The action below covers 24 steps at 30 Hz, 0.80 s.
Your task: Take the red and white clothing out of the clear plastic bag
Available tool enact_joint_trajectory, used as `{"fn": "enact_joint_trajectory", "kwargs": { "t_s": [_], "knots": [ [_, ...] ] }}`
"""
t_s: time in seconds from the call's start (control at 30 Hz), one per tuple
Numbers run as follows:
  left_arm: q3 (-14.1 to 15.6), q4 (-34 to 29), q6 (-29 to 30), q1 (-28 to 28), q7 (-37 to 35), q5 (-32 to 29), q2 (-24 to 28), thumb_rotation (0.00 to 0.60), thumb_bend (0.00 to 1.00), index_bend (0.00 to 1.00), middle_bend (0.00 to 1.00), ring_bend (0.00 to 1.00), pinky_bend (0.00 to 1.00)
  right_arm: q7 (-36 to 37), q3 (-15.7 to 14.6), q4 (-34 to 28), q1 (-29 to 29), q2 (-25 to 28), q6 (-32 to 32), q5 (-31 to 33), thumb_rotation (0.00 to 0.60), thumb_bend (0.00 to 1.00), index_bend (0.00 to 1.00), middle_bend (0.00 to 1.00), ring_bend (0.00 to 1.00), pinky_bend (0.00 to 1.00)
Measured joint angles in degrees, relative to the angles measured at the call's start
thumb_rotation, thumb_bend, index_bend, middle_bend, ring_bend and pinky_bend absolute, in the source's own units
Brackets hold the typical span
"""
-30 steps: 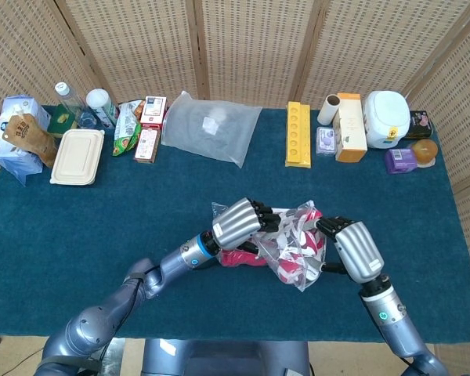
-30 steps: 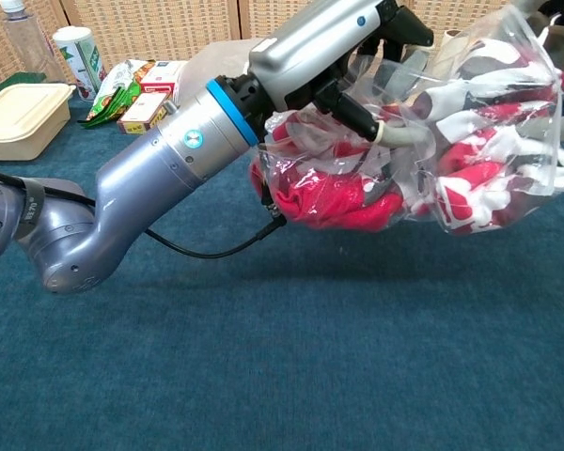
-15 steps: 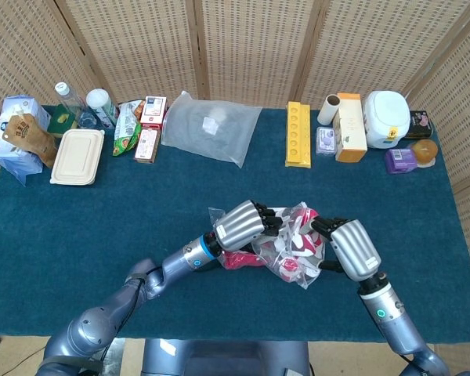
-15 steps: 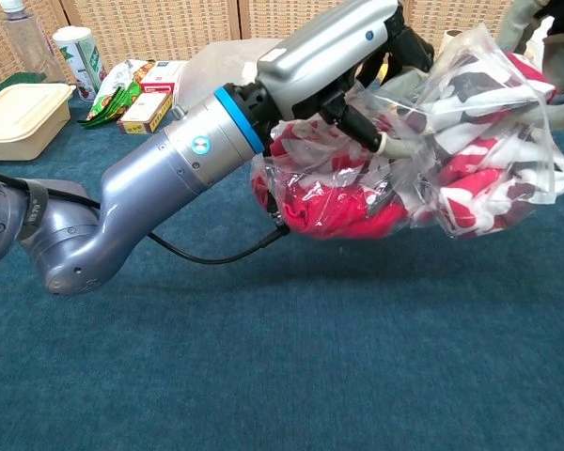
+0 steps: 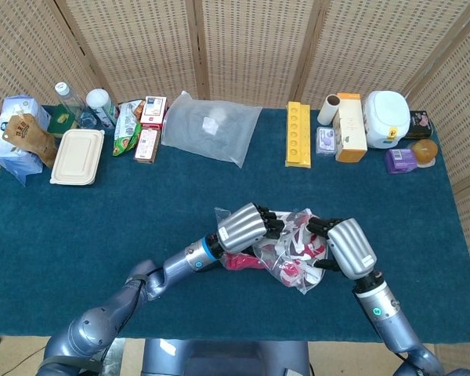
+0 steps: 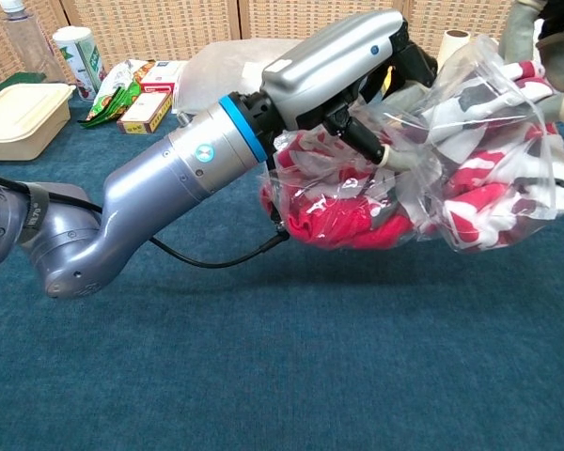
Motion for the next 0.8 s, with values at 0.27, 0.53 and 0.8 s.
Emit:
{"fn": "enact_joint_trajectory", "kwargs": {
  "t_s": [0.27,0.53,0.8],
  "knots": [
    [0.2,-1.8,-2.0,0.4,0.9,-0.2,1.2,0.600,0.09,0.71,0.58,0.57,0.62,0.4,-0.3,-0.3,0.3,-0.3,-0.7,1.1,0.600,0.33,0.65,0.57,0.74,0.77],
    [0.1,-9.3,-7.3,0.0,1.5,-1.0,5.6,0.600,0.00,0.16,0.27,0.24,0.39,0.9,0.0,0.4,0.8,-1.1,-2.1,3.4,0.600,0.33,0.65,0.57,0.74,0.78],
    [-0.6,-25.0,-13.0,-0.5,7.0,-2.0,15.2,0.600,0.00,0.06,0.18,0.14,0.30,1.9,0.0,2.7,1.3,-1.4,-3.4,4.8,0.600,0.33,0.65,0.57,0.74,0.78]
  ]
}}
